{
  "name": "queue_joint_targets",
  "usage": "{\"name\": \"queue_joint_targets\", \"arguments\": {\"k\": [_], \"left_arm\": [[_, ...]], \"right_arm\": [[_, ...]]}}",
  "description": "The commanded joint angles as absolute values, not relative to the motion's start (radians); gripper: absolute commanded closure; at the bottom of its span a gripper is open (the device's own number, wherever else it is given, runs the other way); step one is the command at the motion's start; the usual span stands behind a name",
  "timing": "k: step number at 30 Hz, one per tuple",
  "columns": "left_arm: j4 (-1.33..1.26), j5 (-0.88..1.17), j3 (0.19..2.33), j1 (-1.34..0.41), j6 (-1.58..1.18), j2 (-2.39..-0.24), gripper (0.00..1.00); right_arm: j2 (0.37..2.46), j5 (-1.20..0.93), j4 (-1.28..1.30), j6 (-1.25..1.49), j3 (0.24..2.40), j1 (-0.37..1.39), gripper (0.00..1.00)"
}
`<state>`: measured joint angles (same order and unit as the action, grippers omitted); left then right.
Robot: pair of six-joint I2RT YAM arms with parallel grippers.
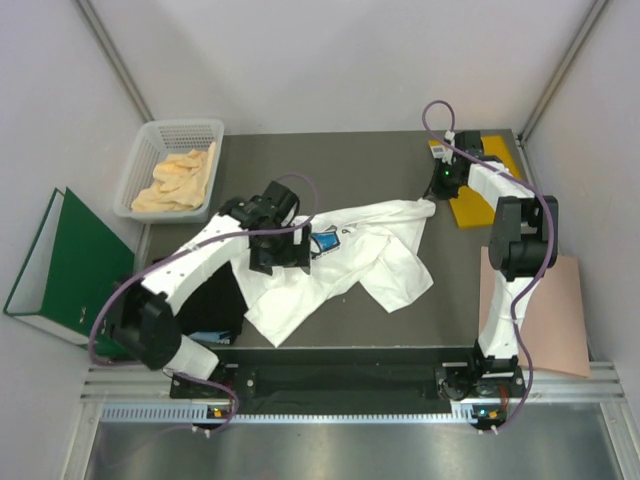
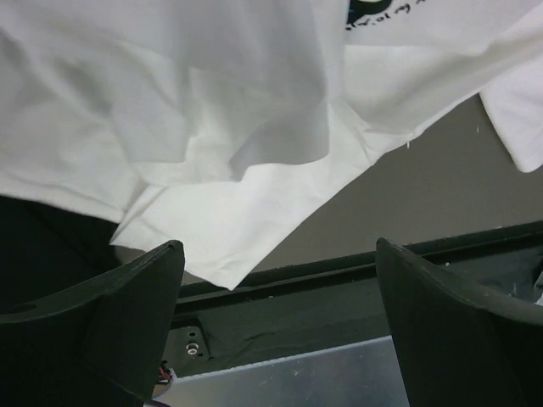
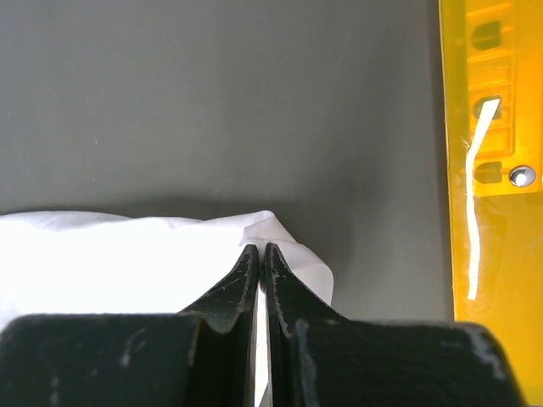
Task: Fold and stack the t-shirts
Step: Flatten out the tshirt
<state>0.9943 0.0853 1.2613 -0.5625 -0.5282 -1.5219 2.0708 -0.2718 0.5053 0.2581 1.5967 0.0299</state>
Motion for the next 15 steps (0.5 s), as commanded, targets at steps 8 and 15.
{"name": "queue_joint_targets", "arguments": {"k": [8, 15], "left_arm": [[0.899, -0.088, 1.034, -0.468, -0.681, -1.232, 0.06], [0.745, 0.124, 0.933, -0.31, -0.651, -1.305, 0.12]], "right_arm": [[2.069, -0.296, 0.48, 0.261, 1.617, 0.048, 0.99], [2.077, -0.301, 0.497, 0.252, 1.64, 0.048, 0.99]]}}
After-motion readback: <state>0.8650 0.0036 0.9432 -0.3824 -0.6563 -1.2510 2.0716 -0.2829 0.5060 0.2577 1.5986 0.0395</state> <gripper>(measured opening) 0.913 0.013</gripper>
